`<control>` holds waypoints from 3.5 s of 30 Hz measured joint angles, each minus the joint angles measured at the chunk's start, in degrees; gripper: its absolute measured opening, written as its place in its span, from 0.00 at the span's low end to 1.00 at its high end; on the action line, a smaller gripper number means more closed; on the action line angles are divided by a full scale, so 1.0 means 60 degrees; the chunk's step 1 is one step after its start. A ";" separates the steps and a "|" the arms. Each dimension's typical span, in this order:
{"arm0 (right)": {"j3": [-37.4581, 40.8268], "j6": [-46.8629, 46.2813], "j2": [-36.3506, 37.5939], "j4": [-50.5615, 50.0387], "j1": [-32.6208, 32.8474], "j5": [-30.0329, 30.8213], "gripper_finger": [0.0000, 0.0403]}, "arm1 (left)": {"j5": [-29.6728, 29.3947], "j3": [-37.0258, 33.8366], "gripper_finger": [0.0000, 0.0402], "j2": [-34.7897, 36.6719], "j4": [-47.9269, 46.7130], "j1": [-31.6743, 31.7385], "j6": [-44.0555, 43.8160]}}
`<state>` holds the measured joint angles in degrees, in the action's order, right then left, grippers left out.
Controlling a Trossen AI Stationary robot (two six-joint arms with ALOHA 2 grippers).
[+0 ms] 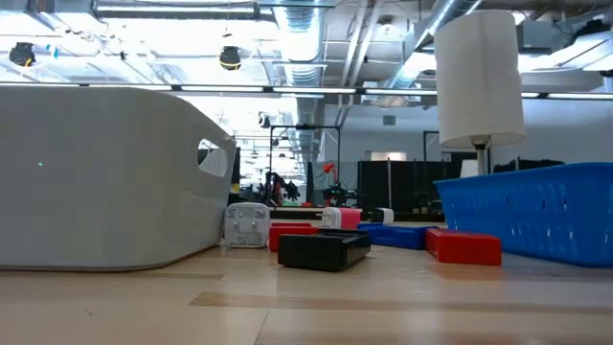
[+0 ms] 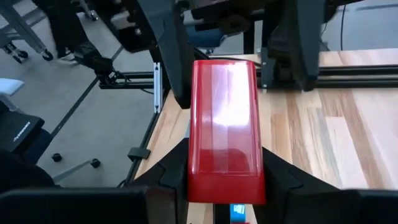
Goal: Pick & Place Office items
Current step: Put the red charger adapter into the gray bin
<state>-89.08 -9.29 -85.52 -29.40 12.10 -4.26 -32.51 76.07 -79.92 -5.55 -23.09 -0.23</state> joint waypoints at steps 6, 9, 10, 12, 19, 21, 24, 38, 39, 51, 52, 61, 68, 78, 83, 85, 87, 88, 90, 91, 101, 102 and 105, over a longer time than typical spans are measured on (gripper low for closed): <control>0.0000 -0.0034 -0.0004 -0.0020 -0.0035 0.0221 0.28 | 0.0233 0.0000 0.62 0.0000 -0.0001 0.0128 0.0003; 0.0000 -0.0003 -0.0004 -0.0031 -0.0054 0.0224 0.28 | 0.0336 0.0000 0.60 0.0000 0.0000 0.0124 0.0000; 0.0000 0.0006 -0.0004 -0.0071 -0.0089 0.0224 0.28 | 0.0390 0.0000 0.60 0.0000 0.0002 0.0122 0.0000; 0.0000 0.0010 -0.0004 -0.0321 -0.0152 0.0217 0.28 | 0.0423 0.0000 0.59 0.0000 -0.0001 0.0095 0.0000; 0.0000 -0.0041 -0.0004 -0.0609 -0.0170 0.0224 0.28 | 0.0480 0.0000 0.58 0.0005 0.0029 0.0095 -0.0392; 0.0000 -0.0071 -0.0004 -0.0594 -0.0168 0.0221 0.28 | 0.0605 0.0000 0.58 0.0007 0.0119 0.0107 -0.0566; 0.0000 -0.0111 -0.0004 -0.0501 -0.0160 0.0221 0.28 | 0.0782 0.0000 0.56 0.0007 0.0495 0.0110 -0.0536; 0.0025 -0.0198 -0.0022 -0.0315 -0.0160 0.0258 0.28 | 0.1335 0.0028 0.42 -0.0175 0.0412 0.0273 -0.0662; 0.0025 -0.0209 -0.0022 -0.0316 -0.0160 0.0261 0.28 | 0.1381 0.0038 0.42 -0.0175 0.0319 0.0273 -0.0763; 0.0033 -0.0315 -0.0033 -0.0264 -0.0157 0.0294 0.28 | 0.1417 0.0036 0.41 -0.0182 0.0096 0.0212 -0.0886; 0.0033 -0.0315 -0.0033 -0.0264 -0.0157 0.0294 0.28 | 0.1417 0.0036 0.41 -0.0182 0.0079 0.0205 -0.1001; 0.0033 -0.0388 -0.0033 -0.0216 -0.0153 0.0286 0.28 | 0.1396 0.0025 0.41 -0.0189 0.0000 0.0050 -0.1280; 0.0033 -0.0457 -0.0029 0.0064 -0.0090 0.0268 0.28 | 0.1384 0.0022 0.41 -0.0189 -0.0081 -0.0104 -0.1369; 0.0033 -0.0533 -0.0022 0.0130 -0.0080 0.0250 0.28 | 0.1107 0.0007 0.41 -0.0200 -0.0087 -0.0399 -0.1567; 0.0033 -0.0536 -0.0007 0.0231 -0.0064 0.0243 0.28 | 0.0901 0.0007 0.41 -0.0200 -0.0111 -0.0566 -0.1796; 0.0033 -0.0535 -0.0007 0.0319 -0.0025 0.0243 0.28 | 0.0845 0.0007 0.41 -0.0200 -0.0107 -0.0643 -0.1806; 0.0033 -0.0537 -0.0007 0.0378 -0.0018 0.0237 0.28 | 0.0817 0.0007 0.41 -0.0198 -0.0111 -0.0686 -0.1895; 0.0033 -0.0535 -0.0004 0.0387 -0.0018 0.0232 0.28 | 0.0791 0.0007 0.41 -0.0197 -0.0116 -0.0713 -0.1965; 0.0033 -0.0533 -0.0004 0.0433 -0.0018 0.0221 0.28 | 0.0687 0.0007 0.41 -0.0197 -0.0131 -0.0762 -0.2011; 0.0033 -0.0534 -0.0004 0.0476 -0.0018 0.0218 0.28 | 0.0640 0.0007 0.41 -0.0197 -0.0124 -0.0795 -0.2012; -0.0410 -0.0480 0.0012 0.0520 0.0047 0.0194 0.31 | 0.0488 0.0012 0.41 -0.0178 -0.0076 -0.0932 -0.2082; -0.0462 -0.0459 0.0022 0.0518 0.0047 0.0192 0.31 | 0.0484 0.0007 0.41 -0.0178 -0.0134 -0.0932 -0.2092; -0.0659 -0.0454 0.0053 0.0948 0.0037 0.0362 0.31 | 0.0607 -0.0040 0.41 -0.0237 -0.0341 -0.0932 -0.2147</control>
<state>-93.03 -12.01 -85.19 -23.71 12.32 -2.10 -28.87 75.83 -81.34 -7.60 -28.69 -13.11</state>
